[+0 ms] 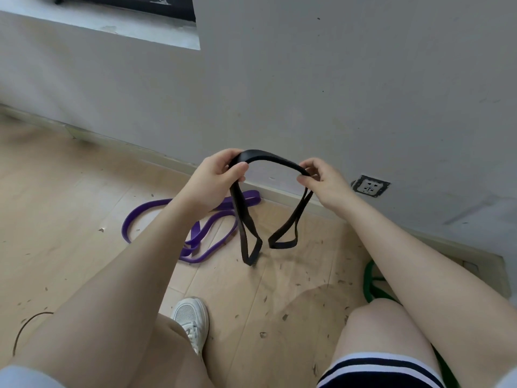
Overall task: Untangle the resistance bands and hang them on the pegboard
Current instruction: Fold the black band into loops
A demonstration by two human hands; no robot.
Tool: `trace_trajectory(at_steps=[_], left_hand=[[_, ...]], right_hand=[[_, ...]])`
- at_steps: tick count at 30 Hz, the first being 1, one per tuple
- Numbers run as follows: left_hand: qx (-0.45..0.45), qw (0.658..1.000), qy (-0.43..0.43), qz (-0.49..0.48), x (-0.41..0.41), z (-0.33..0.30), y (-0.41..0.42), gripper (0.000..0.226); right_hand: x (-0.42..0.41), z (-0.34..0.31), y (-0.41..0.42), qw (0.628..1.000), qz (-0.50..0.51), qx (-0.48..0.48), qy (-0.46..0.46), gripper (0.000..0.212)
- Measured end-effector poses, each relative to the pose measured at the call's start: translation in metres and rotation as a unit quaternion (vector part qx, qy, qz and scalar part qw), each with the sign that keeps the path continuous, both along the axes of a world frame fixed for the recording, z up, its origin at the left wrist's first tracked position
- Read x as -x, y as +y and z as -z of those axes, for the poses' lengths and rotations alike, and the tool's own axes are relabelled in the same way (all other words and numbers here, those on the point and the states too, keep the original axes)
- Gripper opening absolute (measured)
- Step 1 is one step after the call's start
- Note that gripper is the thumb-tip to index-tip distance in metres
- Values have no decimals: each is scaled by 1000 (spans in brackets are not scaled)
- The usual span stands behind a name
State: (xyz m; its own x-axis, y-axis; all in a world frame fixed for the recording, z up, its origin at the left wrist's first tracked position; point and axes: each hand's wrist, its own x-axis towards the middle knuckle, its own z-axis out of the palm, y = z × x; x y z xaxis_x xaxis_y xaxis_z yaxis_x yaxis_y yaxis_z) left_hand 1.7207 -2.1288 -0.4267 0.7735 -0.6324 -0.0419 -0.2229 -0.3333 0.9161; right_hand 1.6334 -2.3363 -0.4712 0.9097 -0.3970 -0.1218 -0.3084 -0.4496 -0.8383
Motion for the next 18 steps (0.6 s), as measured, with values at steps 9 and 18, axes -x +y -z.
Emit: trace_trajectory(at_steps=[9, 18], left_hand=[[99, 995, -12, -25, 3, -12, -6, 20], [16, 997, -48, -57, -12, -1, 2, 32]], right_hand=[[-3, -22, 10, 994, 15, -66, -84, 10], [-14, -53, 11, 993, -12, -17, -120, 11]])
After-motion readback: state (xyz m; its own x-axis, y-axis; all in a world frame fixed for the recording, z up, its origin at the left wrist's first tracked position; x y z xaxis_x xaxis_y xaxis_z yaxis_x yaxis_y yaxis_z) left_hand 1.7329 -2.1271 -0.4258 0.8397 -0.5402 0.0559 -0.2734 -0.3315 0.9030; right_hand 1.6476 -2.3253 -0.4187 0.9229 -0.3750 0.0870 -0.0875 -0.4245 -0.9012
